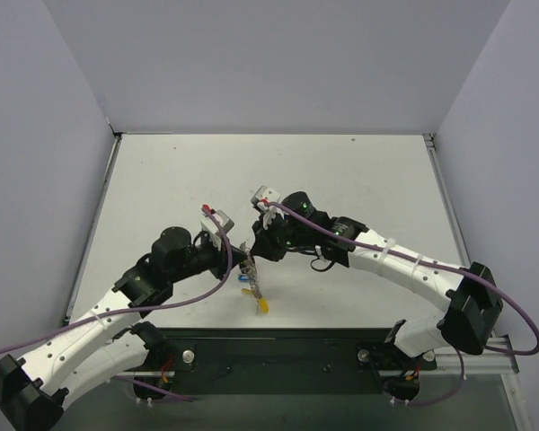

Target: Put the keys on the keyring

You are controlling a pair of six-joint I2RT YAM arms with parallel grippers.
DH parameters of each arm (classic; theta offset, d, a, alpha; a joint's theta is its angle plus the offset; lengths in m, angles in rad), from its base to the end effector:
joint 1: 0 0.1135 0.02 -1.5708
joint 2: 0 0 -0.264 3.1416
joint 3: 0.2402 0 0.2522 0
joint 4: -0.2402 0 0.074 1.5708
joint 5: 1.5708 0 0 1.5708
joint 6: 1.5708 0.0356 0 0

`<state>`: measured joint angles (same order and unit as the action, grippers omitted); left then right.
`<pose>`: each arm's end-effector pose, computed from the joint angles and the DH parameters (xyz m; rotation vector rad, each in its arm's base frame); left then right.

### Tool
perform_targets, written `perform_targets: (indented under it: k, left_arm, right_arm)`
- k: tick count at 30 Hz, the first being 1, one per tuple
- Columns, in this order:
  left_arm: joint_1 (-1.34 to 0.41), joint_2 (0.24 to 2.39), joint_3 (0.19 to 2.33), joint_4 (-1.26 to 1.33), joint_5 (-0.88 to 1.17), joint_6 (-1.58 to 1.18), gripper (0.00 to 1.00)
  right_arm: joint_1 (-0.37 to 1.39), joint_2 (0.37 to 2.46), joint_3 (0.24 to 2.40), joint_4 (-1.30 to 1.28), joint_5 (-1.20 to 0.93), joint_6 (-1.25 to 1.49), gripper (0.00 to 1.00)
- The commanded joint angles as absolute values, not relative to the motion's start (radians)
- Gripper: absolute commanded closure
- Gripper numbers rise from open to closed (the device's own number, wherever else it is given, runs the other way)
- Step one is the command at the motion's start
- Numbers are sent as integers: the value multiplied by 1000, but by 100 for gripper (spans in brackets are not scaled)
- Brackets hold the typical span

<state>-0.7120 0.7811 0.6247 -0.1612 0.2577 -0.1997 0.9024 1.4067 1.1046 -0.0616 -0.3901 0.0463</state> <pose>0.1355 -0.1289 0.2866 0.6755 1.8523 -0.8540 0.1930 0.2662 0.3203 -1.0900 1.7255 0.9922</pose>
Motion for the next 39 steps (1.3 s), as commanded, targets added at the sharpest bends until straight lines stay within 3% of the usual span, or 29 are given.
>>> perform_targets:
  k: [1, 21, 39]
  left_arm:
    - [-724, 723, 612, 136, 290, -256, 100]
    - [-723, 654, 365, 265, 209, -334, 100]
    - [-719, 571, 298, 284, 164, -360, 100]
  right_arm:
    - [859, 1454, 1029, -83, -380, 58, 100]
    - [828, 1560, 953, 54, -472, 90, 100]
    - [825, 1578, 940, 98, -549, 97, 100]
